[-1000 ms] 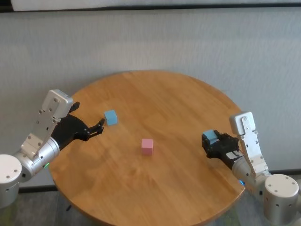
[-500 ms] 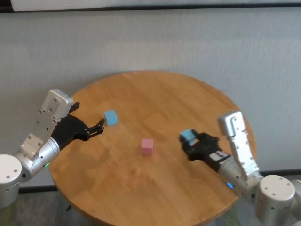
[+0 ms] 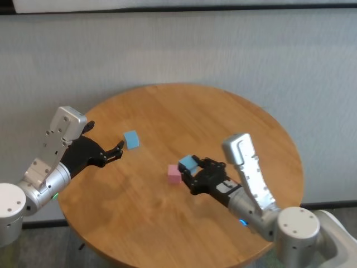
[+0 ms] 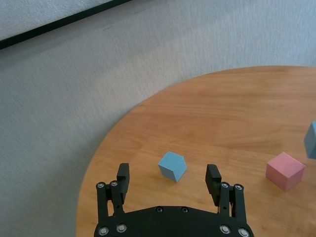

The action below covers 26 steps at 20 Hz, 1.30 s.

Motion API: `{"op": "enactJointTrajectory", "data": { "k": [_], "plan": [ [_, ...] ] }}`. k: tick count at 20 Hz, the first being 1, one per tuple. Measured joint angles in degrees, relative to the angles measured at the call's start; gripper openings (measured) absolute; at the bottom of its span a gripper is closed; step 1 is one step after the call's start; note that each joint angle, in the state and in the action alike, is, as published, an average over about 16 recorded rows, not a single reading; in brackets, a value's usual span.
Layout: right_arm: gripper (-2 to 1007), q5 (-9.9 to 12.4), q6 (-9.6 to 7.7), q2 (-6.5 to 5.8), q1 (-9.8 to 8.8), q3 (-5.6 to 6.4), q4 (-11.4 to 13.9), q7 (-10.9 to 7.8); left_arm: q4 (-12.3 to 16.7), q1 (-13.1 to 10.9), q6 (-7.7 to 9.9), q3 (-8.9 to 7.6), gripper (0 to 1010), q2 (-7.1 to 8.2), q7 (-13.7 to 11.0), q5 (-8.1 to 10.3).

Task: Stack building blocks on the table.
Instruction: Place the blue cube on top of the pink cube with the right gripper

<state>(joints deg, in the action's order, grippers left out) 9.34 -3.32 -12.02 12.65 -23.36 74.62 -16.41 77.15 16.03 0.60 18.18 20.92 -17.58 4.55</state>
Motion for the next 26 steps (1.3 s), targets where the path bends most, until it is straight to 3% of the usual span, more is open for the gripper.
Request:
{"op": "enactJointTrajectory", "data": {
  "k": [5,11,26],
  "plan": [
    [357,-1.6,0.74,2.04,1.55,-0.99,-2.6,-0.15,0.0,0.0,0.00,0.00,1000,0.00,0.0,0.00],
    [357,-3.0,1.47,3.87,3.30,-1.28,-5.9,-0.17,0.0,0.0,0.00,0.00,1000,0.00,0.0,0.00],
    [357,-5.8,2.44,6.01,5.13,-1.34,-8.6,0.43,0.0,0.0,0.00,0.00,1000,0.00,0.0,0.00]
  ]
}}
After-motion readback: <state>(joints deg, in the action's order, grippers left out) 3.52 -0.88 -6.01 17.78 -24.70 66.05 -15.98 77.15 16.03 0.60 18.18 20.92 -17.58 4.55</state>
